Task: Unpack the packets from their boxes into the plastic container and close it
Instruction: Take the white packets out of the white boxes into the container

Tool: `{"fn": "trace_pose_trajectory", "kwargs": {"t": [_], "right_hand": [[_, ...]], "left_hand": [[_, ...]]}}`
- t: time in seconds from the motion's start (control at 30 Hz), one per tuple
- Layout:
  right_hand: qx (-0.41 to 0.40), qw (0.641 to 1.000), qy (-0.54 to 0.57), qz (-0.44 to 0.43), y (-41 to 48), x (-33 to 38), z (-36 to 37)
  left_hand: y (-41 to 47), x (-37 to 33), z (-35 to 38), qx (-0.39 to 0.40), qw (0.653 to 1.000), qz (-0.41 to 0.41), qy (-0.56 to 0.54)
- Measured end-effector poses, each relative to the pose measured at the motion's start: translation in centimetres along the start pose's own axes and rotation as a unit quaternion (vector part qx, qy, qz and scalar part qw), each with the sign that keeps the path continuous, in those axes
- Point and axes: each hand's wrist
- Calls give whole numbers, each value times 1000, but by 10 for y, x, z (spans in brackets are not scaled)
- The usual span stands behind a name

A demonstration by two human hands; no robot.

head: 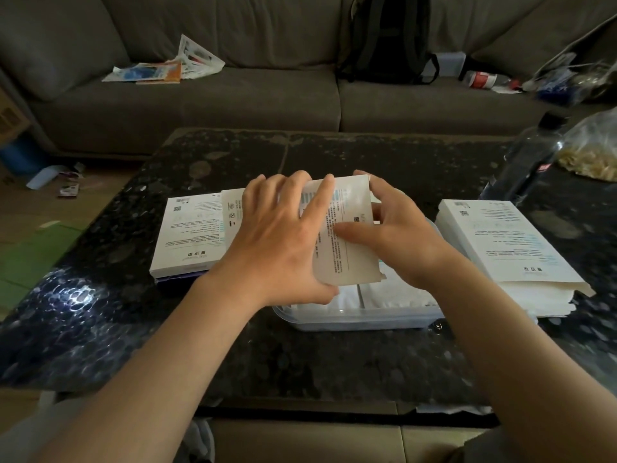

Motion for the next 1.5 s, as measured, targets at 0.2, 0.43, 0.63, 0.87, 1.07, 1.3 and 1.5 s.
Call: {"fn": "trace_pose_trajectory", "kwargs": {"t": [0.2, 0.43, 0.63, 0.87, 1.07, 1.3, 1.5], "right_hand": [[6, 1000, 6, 9, 0, -1, -7], [-132, 967, -217, -1, -4, 6, 6], [-105, 968, -229, -4, -3, 6, 12], [-53, 995, 26, 77, -7, 13, -10], [-24, 966, 230, 116, -10, 16, -21], [-20, 966, 236, 104, -8, 13, -20], [-24, 966, 234, 109, -8, 11, -21]], "left_hand": [[1, 1, 2, 7, 1000, -13, 9], [2, -1, 3, -4, 997, -62, 48], [2, -3, 5, -6, 996, -69, 59], [2, 7, -1, 11, 998, -65, 11], [1, 13, -4, 25, 998, -58, -14], [0, 18, -5, 35, 997, -56, -34], [-1, 19, -5, 38, 997, -55, -35]]}}
Point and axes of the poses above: each hand's wrist, its own y-axis towards the middle knuckle, its own z-axis out of the palm, x = y × z, and after that the axes turned 2 degrees about x, right-handed
